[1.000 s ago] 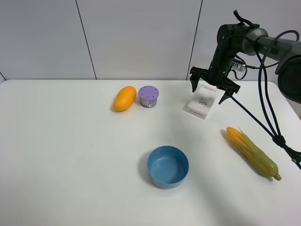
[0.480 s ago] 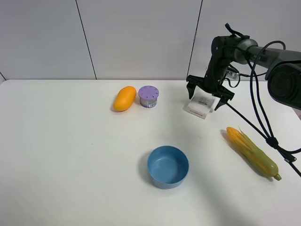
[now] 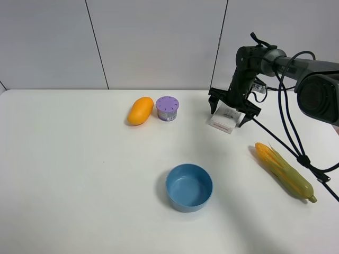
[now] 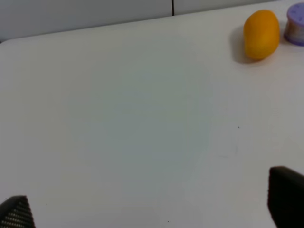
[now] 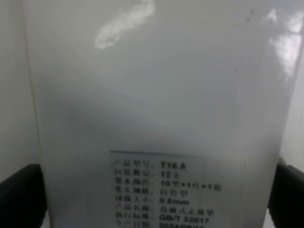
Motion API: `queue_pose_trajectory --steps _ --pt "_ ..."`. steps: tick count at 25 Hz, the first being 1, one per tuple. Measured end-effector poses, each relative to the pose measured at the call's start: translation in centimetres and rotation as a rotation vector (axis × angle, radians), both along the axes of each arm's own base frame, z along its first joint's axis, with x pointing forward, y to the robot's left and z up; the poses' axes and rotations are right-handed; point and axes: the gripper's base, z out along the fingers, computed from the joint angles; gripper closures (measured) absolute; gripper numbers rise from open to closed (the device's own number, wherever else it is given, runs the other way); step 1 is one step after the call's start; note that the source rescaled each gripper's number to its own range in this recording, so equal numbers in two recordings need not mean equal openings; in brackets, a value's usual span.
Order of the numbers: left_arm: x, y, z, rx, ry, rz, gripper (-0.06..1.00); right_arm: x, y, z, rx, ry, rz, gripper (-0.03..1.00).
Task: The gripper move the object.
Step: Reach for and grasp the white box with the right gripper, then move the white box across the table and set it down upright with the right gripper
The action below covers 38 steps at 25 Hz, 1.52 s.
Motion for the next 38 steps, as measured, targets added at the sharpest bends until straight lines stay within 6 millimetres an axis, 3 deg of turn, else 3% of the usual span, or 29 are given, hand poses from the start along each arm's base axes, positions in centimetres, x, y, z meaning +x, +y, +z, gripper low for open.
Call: queue_pose_trajectory --steps 2,5,7,9,15,21,24,30,34,38 --pt "0.0 0.0 0.0 0.000 0.000 0.000 -0.06 0.0 0.0 0.0 0.000 0.001 0.000 0.31" --pt "0.0 0.0 0.0 0.000 0.000 0.000 -0.06 0.0 0.0 0.0 -0.003 0.004 0.002 0.49" --pt "0.0 0.0 0.0 0.000 0.000 0.000 -0.06 -0.1 0.0 0.0 -0.003 0.007 0.004 0.70" --pt "0.0 0.0 0.0 0.000 0.000 0.000 -0.06 -0.2 -0.1 0.0 -0.006 0.018 0.005 0.97" --pt "0.0 0.0 0.0 0.000 0.000 0.000 -0.06 -0.4 -0.1 0.0 -0.018 0.037 0.037 0.97" --pt "0.0 0.0 0.0 0.000 0.000 0.000 -0.06 -1.0 -0.1 1.5 -0.047 0.068 0.265 0.97" --pt "0.0 0.0 0.0 0.000 0.000 0.000 -0.06 -1.4 -0.1 4.4 -0.056 0.029 0.362 0.97" --pt "0.0 0.0 0.0 0.000 0.000 0.000 -0.06 -3.5 1.9 13.5 -0.115 -0.166 0.697 0.97" --pt "0.0 0.0 0.0 0.000 0.000 0.000 -0.06 -6.1 4.9 18.6 -0.153 -0.294 0.955 0.97" --pt "0.0 0.0 0.0 0.000 0.000 0.000 -0.06 -8.9 8.9 21.4 -0.155 -0.380 1.143 0.97"
